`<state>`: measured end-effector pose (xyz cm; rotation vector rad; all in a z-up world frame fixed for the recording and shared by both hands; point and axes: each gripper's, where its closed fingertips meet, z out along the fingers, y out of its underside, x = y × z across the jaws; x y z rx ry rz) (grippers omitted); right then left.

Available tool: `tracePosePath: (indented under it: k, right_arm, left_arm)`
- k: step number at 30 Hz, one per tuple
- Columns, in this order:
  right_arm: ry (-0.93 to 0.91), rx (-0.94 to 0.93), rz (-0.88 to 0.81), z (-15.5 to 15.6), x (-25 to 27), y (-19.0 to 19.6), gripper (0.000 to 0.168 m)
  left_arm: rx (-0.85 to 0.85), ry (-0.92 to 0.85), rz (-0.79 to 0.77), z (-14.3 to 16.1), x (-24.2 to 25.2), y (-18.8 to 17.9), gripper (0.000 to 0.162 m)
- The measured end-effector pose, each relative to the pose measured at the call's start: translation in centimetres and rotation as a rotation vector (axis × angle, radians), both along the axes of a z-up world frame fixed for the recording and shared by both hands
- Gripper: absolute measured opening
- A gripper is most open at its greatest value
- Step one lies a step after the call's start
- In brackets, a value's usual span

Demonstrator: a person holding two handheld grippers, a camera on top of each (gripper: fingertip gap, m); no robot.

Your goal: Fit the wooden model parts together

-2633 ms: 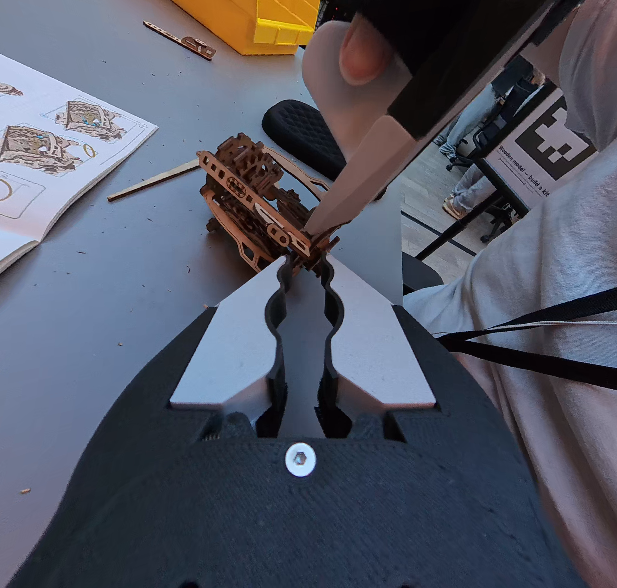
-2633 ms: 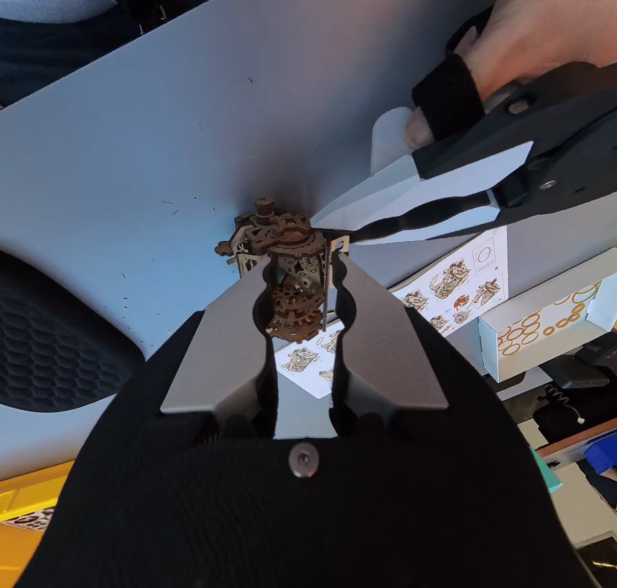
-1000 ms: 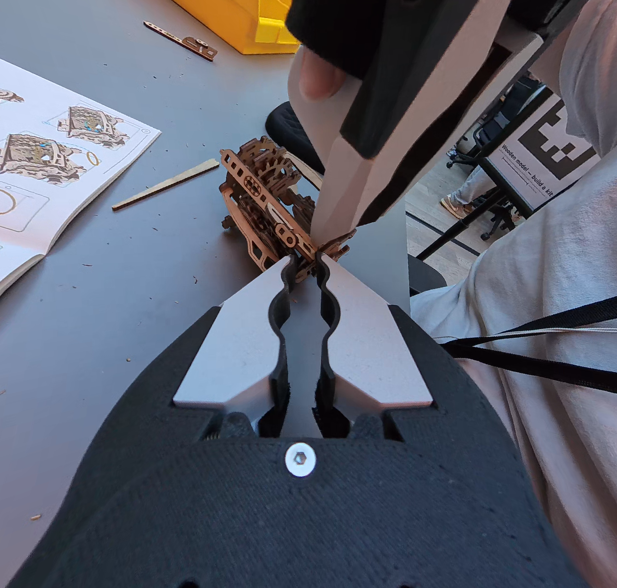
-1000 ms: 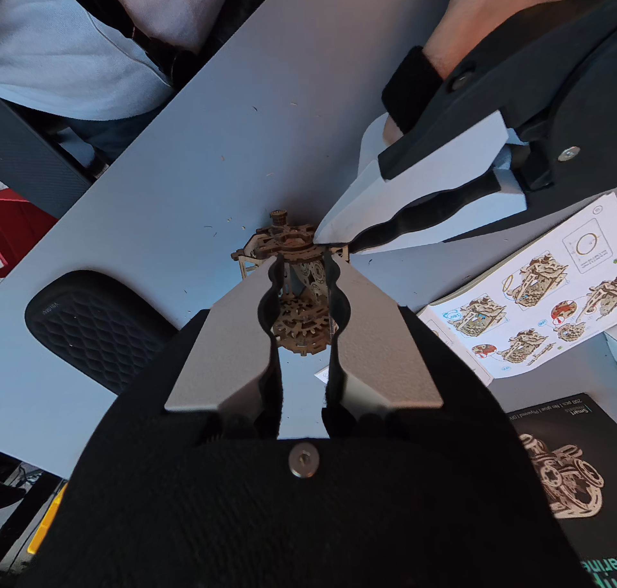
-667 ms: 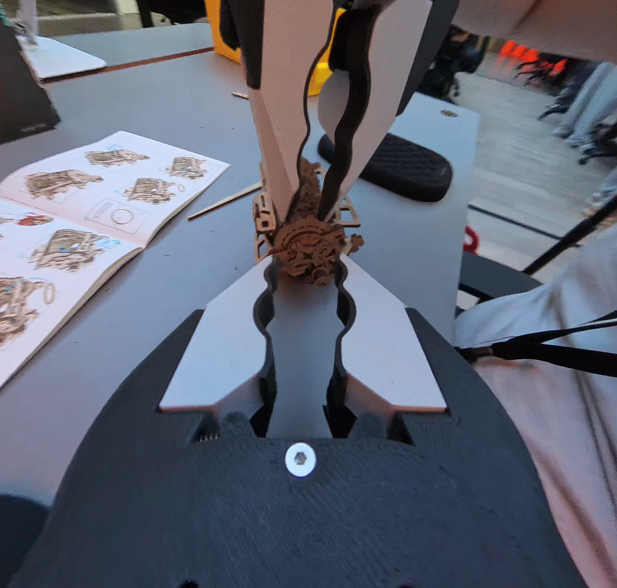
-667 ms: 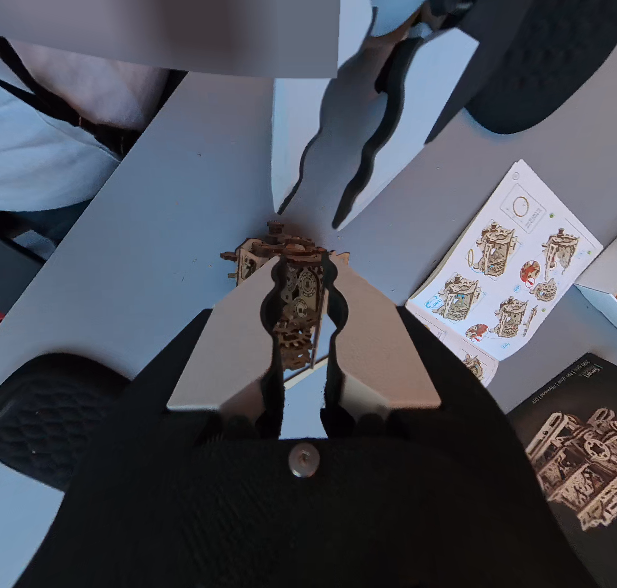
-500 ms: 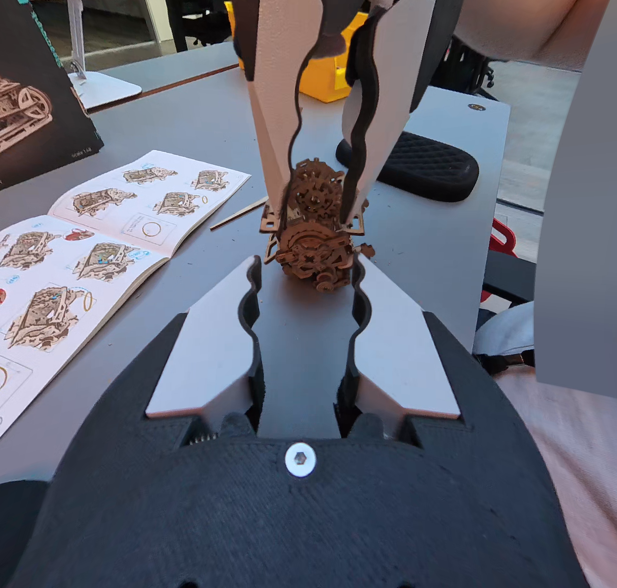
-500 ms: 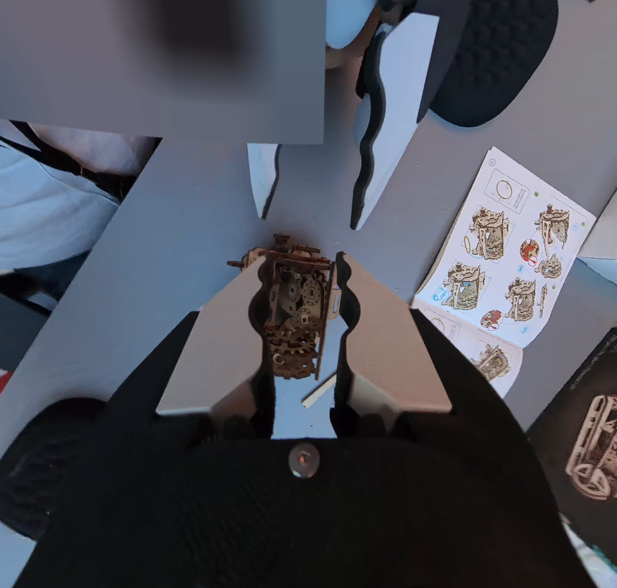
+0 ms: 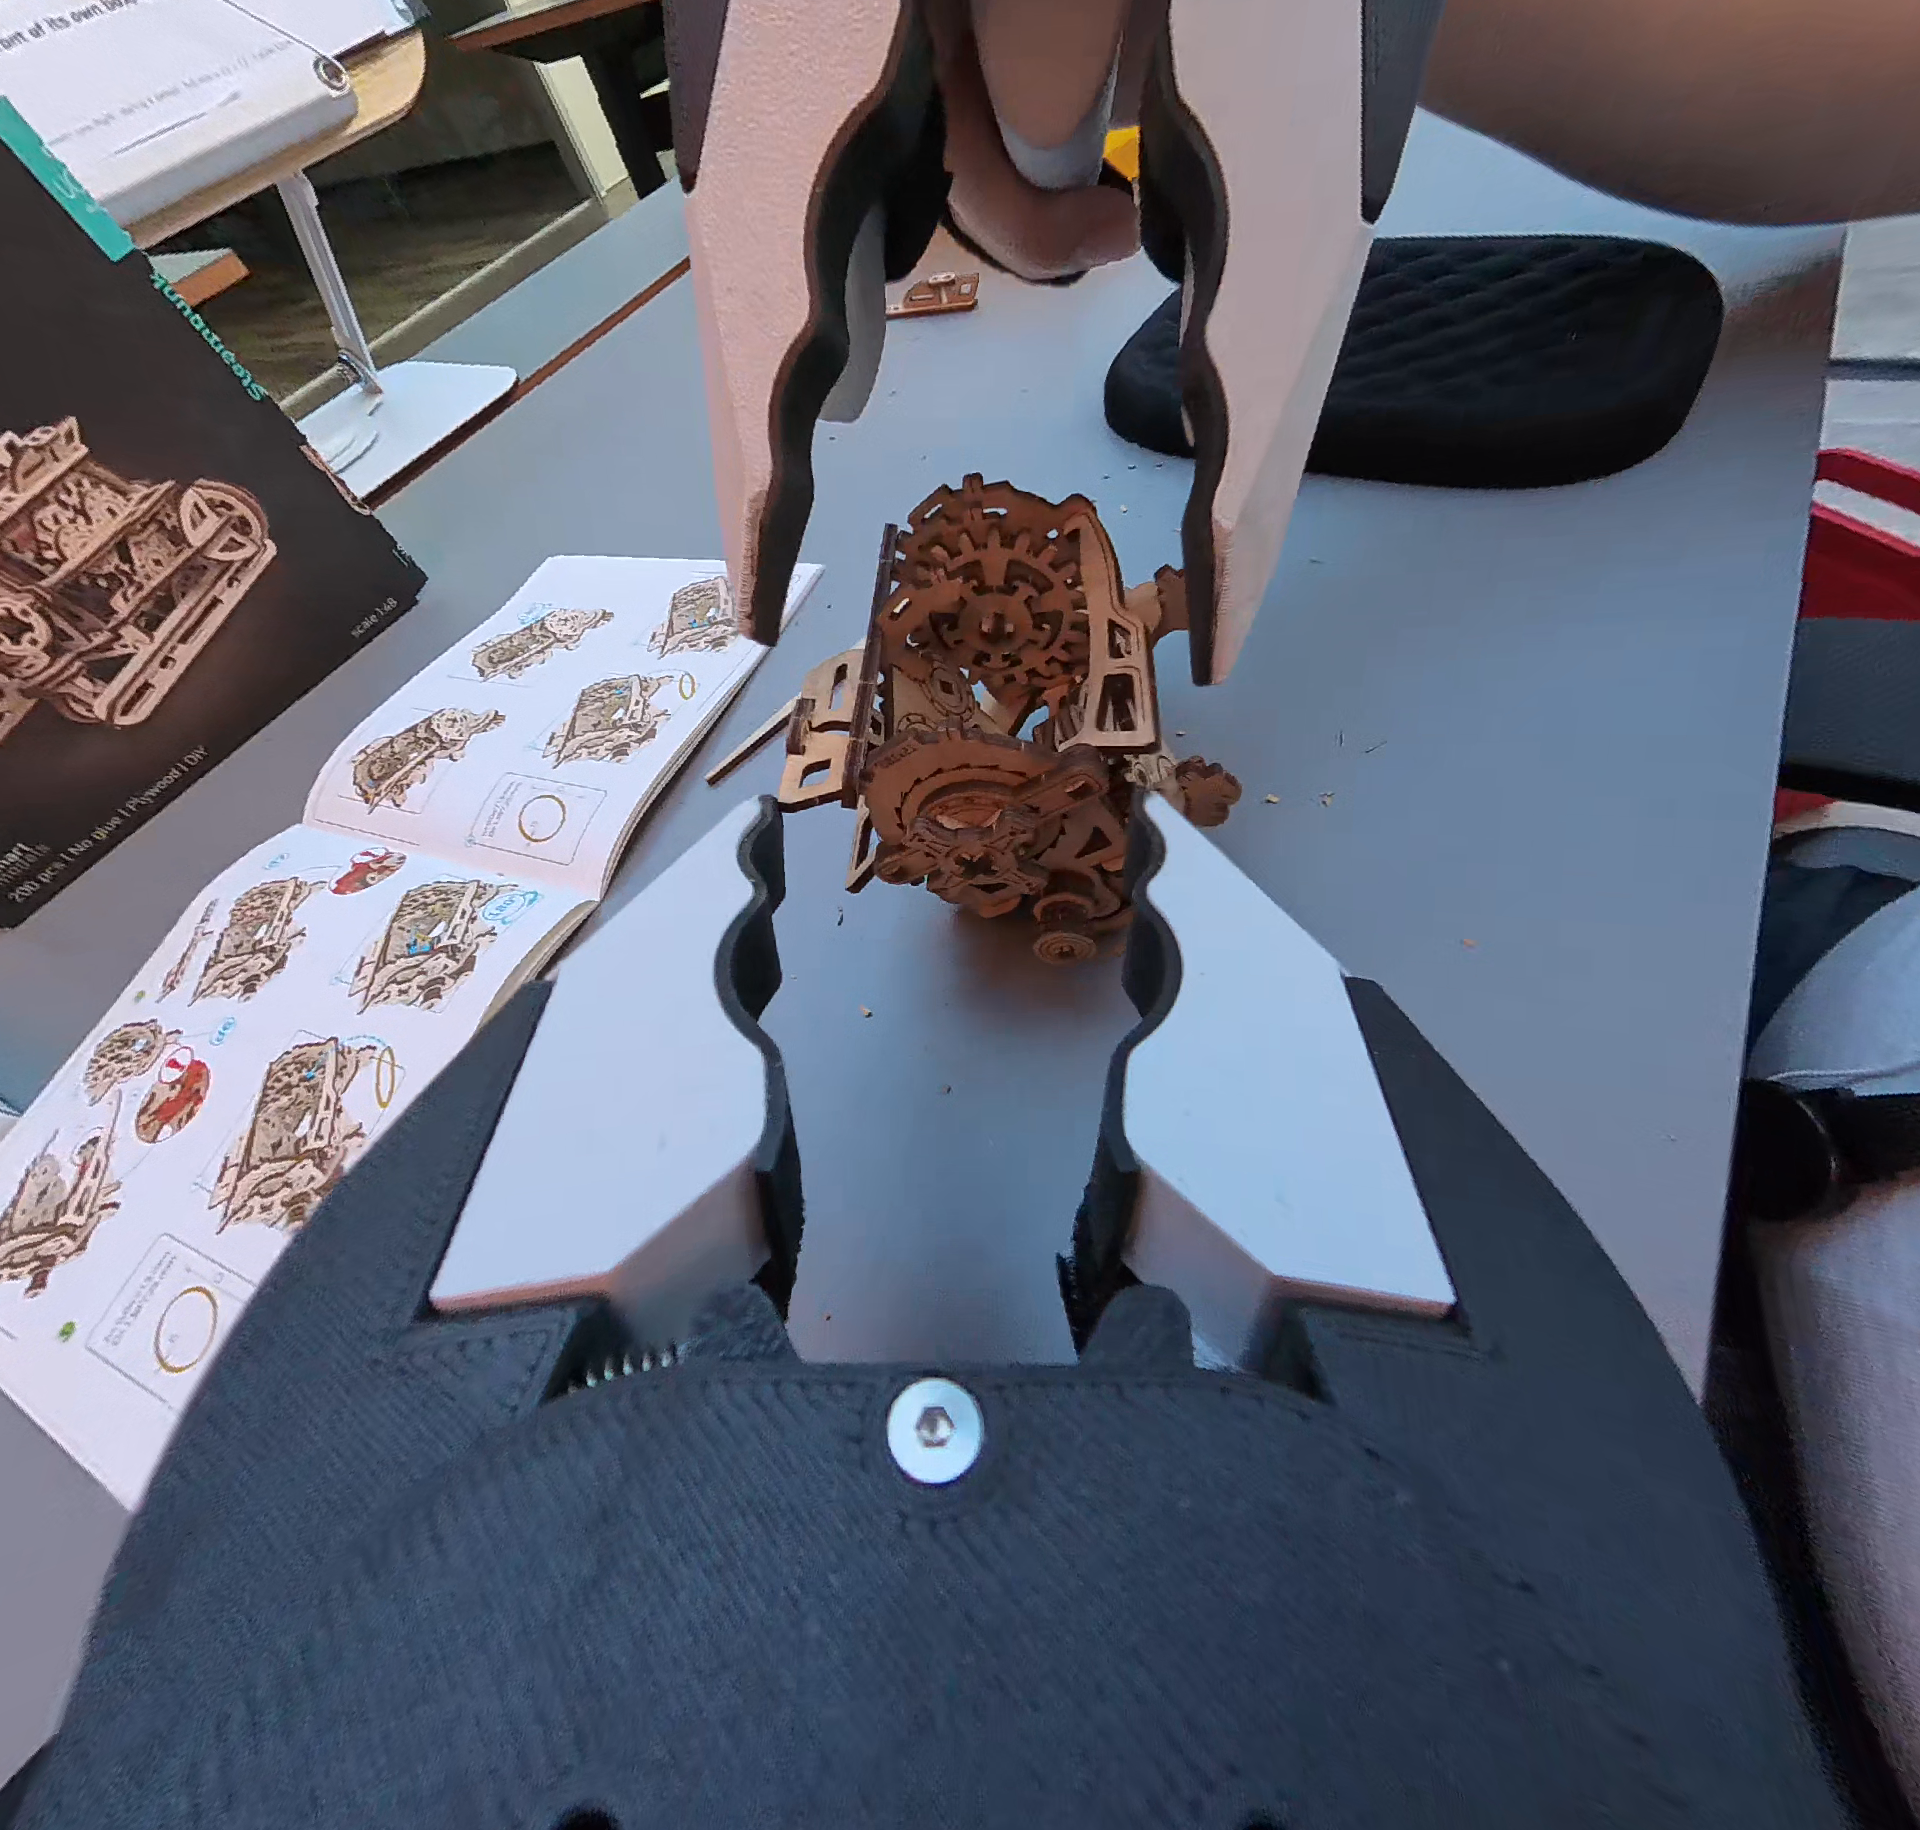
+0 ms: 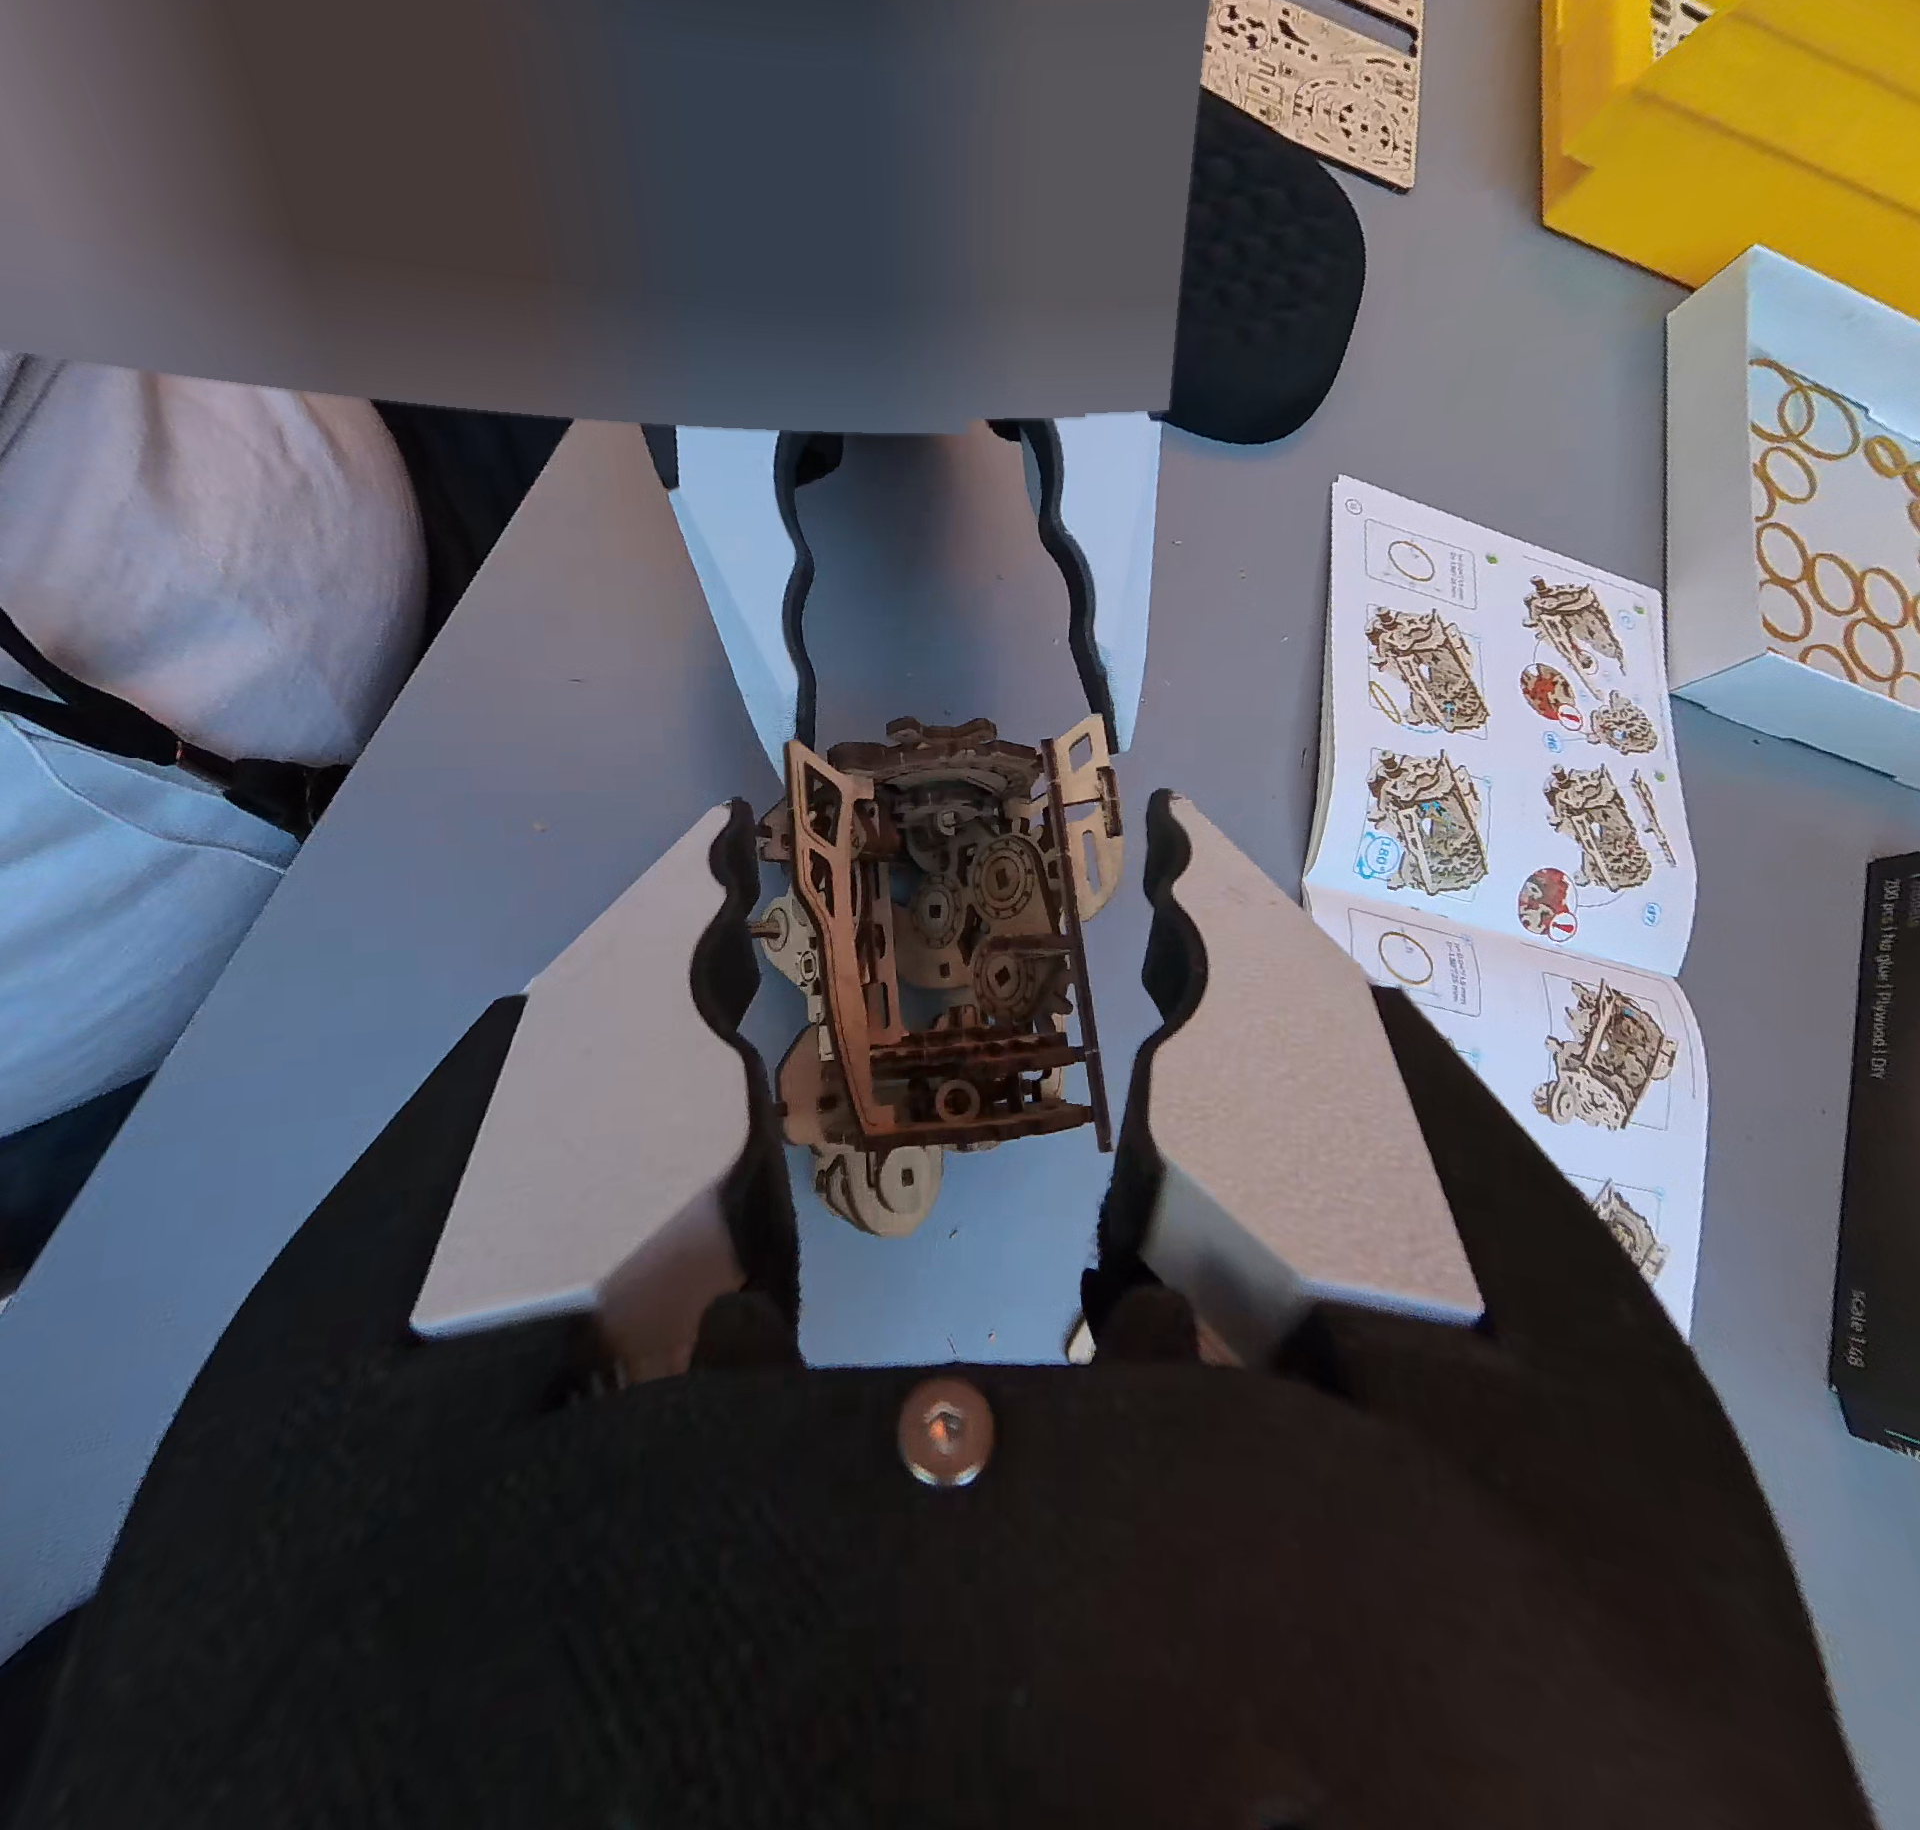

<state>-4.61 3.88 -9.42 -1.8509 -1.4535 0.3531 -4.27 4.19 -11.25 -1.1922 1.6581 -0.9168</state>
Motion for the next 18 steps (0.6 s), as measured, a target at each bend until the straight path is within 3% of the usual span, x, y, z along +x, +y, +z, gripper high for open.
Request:
tracePosePath:
  k: [18]
  right_arm:
    - [0.074,-0.005,-0.031,-1.0,-0.2,0.6,0.064]
  left_arm:
    - [0.022,-0.013,-0.022,0.4,0.8,0.2,0.06]
